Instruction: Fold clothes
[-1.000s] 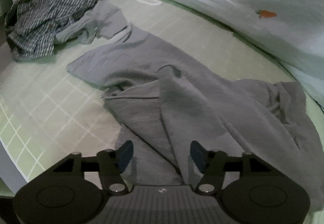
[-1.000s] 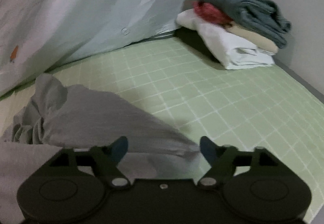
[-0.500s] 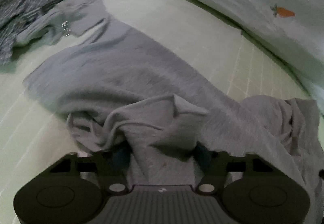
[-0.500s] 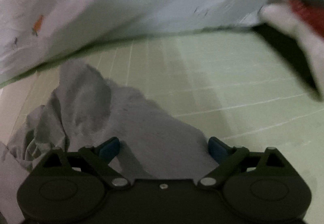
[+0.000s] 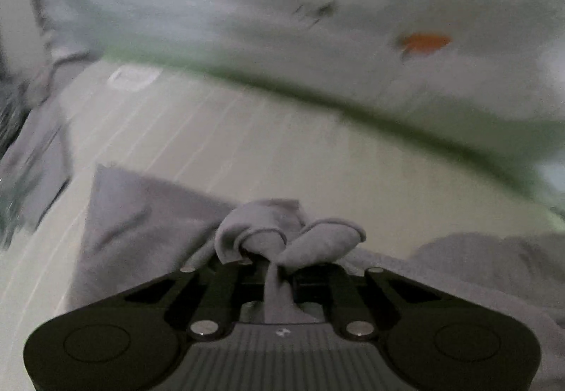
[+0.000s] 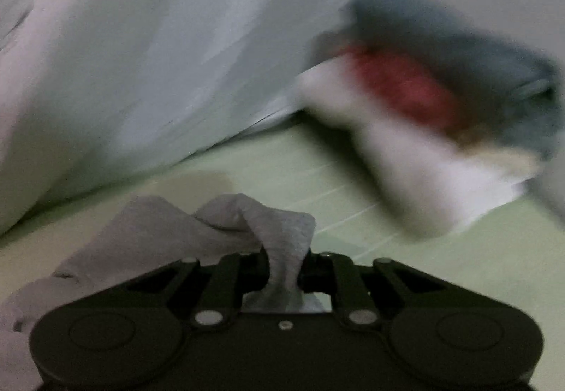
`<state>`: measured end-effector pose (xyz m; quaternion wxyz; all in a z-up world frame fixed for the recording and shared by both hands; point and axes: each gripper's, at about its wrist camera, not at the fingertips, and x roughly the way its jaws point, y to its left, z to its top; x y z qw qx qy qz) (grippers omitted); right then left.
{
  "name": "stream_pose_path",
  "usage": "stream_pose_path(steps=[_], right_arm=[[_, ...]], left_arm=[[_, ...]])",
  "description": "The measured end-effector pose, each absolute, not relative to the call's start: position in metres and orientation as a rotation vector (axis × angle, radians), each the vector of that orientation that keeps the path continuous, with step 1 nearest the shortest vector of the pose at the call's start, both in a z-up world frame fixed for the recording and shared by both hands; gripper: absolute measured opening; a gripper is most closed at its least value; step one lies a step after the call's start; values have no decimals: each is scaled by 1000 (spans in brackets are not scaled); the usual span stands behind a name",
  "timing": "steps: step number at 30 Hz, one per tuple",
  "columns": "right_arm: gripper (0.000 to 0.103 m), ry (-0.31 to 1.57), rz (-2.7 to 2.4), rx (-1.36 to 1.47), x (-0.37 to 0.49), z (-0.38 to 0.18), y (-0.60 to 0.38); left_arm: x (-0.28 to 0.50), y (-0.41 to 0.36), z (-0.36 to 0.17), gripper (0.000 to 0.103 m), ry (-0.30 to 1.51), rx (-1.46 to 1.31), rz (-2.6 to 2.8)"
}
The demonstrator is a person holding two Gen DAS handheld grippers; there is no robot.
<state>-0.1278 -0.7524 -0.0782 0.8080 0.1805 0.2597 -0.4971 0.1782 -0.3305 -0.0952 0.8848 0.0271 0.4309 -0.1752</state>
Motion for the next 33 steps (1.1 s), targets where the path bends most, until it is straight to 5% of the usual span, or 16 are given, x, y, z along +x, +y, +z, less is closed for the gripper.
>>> stream_pose_path(steps=[4,11,21,28,33], right_arm=[[14,590,-1155,402,-163,-82,-759],[21,739,-1158,468,-192,-128,-721],[60,767,-1229,481,-185,-129,-722],[66,771,-1255,520,-187,-138,-724],[71,786,-1272,515,-182,-141,-725]], left_arm=[[166,-349,-85,10,856,99,-437],[113,-309,-130,10,1073,80,-371],[128,-269,-92,46,1069,-117,-304],[170,-277,-67,66,1011,-241,-326],[212,-309,-85,70,1016,-138,-276]])
